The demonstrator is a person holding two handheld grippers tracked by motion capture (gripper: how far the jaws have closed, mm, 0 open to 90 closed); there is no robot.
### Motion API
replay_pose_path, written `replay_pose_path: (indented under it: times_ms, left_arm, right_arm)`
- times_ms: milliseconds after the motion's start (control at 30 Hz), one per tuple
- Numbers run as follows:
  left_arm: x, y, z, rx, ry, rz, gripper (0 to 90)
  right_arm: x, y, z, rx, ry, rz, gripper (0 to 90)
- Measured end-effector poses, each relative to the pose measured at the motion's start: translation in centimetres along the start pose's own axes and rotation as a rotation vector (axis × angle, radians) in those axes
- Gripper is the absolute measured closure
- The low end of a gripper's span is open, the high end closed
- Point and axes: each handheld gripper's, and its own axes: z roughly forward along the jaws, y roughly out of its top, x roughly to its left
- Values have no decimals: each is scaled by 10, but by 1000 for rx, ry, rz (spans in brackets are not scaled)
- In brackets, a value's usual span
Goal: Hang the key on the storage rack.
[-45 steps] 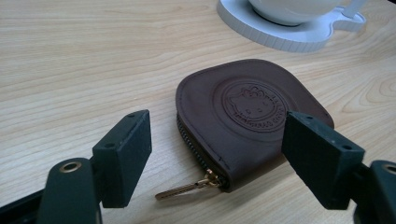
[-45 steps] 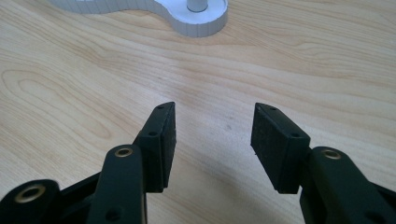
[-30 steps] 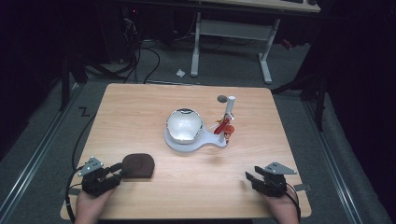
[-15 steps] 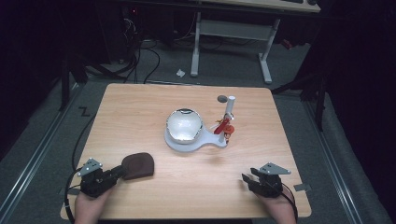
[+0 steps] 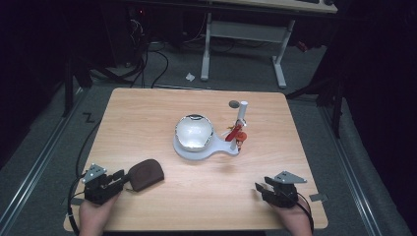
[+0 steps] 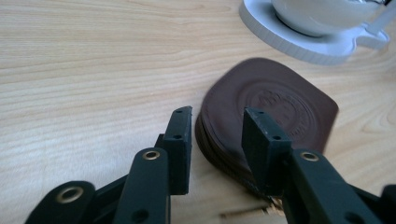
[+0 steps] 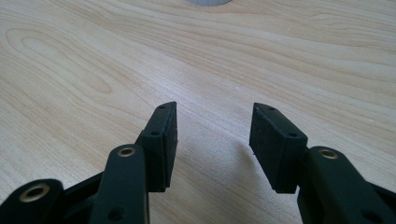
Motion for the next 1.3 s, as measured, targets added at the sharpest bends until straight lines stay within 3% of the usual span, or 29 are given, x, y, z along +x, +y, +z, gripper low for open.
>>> replay_pose_path:
  times_ms: [200,267,500,733,833,1167,1300]
  left_arm:
    - [1,2,10,14,-64,-28,609]
    - [1,3,11,21,-63,-29,615]
    - [8,-3,12,16,-110,-114,637]
    - [8,-4,11,16,-102,-117,677]
    - [8,-5,10,10,-88,-120,774]
    - [1,-4,8,2,-34,-40,862]
    - [1,-4,4,-21,-56,-57,868]
  right_arm:
    - [0,1,1,4,5,7,546]
    - [0,1,2,8,12,18,547]
    - [-1,1,2,10,21,35,554]
    - [-1,0,2,17,30,39,551]
    - [-1,0,2,17,29,41,551]
    - [-3,-1,3,27,42,49,540]
    - [-2,1,3,34,44,54,539]
